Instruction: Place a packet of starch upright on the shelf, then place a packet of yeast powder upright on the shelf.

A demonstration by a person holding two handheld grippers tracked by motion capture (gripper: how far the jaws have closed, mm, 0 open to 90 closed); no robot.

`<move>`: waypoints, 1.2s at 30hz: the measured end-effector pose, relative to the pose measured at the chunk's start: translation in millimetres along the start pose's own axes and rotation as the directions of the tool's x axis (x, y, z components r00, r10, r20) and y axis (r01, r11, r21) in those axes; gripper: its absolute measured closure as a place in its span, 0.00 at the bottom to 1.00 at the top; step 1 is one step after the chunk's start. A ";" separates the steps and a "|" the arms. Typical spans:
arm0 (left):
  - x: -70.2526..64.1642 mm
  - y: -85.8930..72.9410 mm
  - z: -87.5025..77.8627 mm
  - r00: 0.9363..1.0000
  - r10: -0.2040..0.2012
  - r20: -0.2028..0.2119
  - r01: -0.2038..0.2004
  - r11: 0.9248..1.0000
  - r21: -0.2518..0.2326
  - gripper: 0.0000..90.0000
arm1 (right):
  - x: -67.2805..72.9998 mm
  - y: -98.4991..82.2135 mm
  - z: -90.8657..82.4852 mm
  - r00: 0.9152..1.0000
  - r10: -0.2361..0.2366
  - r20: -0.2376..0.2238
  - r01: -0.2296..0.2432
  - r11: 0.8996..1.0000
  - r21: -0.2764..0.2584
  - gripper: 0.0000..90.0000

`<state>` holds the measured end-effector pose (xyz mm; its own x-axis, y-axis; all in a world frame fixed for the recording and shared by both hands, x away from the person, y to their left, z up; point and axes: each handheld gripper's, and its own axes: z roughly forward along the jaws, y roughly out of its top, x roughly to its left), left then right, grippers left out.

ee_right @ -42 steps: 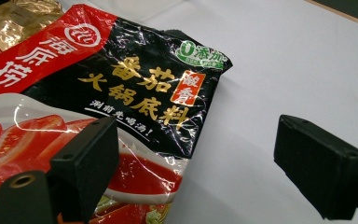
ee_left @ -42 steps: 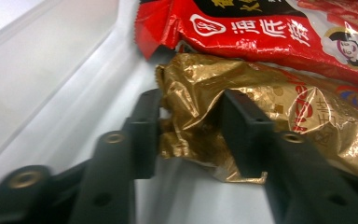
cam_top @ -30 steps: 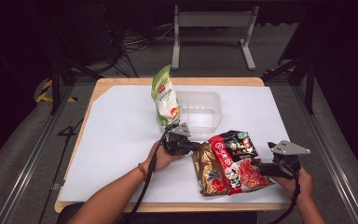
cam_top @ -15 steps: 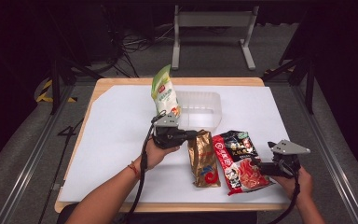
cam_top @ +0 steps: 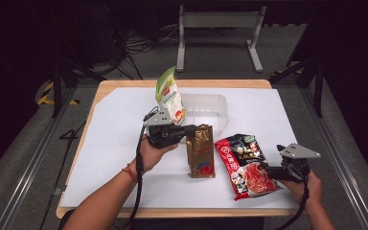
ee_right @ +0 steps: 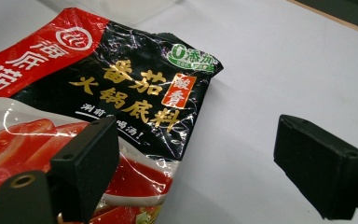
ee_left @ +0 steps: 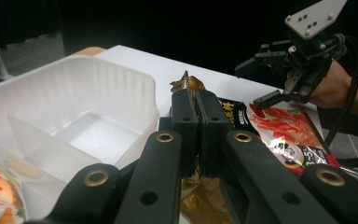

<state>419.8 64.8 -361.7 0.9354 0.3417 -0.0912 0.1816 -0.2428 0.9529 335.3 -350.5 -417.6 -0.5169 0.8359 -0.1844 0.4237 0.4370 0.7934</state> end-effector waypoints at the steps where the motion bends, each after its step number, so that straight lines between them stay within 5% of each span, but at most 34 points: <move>1: 0.0 0.0 0.0 1.000 0.000 0.000 0.000 1.000 0.000 0.98 | 0.0 0.0 0.0 1.000 0.000 0.000 0.000 1.000 0.000 0.17; 13: -8.3 13.6 -14.8 0.998 0.047 -0.044 -0.050 0.997 -0.059 0.98 | -0.1 0.1 0.0 1.000 0.002 0.000 -0.002 1.000 -0.002 0.17; 28: -9.0 33.8 -33.4 0.993 0.039 -0.115 -0.056 0.988 -0.147 0.98 | 3.2 -0.6 -0.3 1.000 -0.005 -0.008 0.005 1.000 -0.001 0.17; 36: -4.1 60.0 -41.5 0.979 0.041 -0.201 -0.076 0.982 -0.171 0.98 | 2.6 -2.1 0.4 1.000 0.001 -0.007 -0.001 1.000 0.006 0.17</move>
<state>414.2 86.5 -292.1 0.8618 0.5072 0.0082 0.0551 -0.1096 0.9925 333.3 -349.1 -420.0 -0.5215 0.8341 -0.1794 0.4291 0.4382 0.7898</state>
